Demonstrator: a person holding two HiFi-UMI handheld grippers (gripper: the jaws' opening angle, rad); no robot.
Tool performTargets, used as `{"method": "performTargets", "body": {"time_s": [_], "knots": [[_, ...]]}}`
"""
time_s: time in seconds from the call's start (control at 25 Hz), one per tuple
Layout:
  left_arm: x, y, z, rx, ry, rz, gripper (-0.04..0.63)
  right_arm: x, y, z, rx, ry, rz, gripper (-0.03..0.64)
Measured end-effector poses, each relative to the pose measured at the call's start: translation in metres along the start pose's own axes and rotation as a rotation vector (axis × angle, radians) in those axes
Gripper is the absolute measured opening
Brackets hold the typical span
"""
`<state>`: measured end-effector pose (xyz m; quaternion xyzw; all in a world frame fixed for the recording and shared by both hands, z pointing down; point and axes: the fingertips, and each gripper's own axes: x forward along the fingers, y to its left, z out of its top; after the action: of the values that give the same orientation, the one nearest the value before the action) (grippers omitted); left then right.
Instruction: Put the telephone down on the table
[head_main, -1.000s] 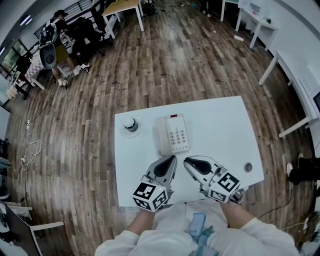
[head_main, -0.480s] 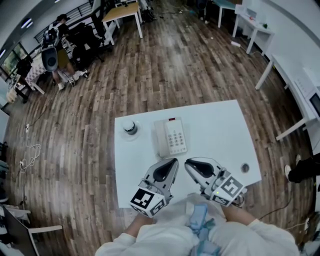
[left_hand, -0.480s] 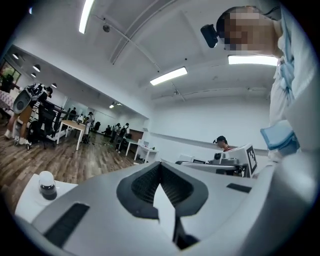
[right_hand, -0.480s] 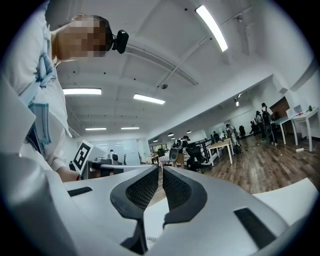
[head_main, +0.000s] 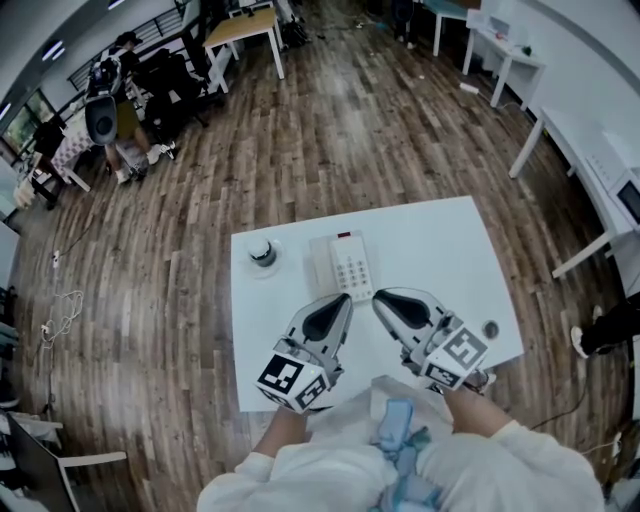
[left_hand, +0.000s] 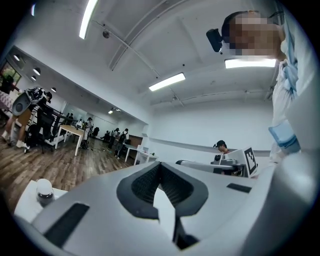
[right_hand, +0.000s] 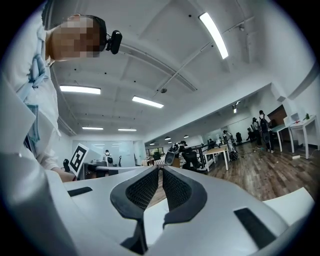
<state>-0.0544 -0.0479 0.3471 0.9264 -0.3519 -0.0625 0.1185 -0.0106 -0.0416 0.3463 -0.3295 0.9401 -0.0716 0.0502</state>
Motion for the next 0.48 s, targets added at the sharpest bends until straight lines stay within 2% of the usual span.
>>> {"method": "performTargets", "body": {"time_s": [0.2, 0.48], "knots": [[0.013, 0.009, -0.003, 0.005, -0.006, 0.009, 0.002, 0.008, -0.01, -0.003, -0.028, 0.023, -0.006, 0.044], [0.012, 0.01, -0.004, -0.03, -0.006, 0.015, 0.002, 0.003, -0.01, -0.002, 0.011, 0.021, -0.009, 0.032]]}}
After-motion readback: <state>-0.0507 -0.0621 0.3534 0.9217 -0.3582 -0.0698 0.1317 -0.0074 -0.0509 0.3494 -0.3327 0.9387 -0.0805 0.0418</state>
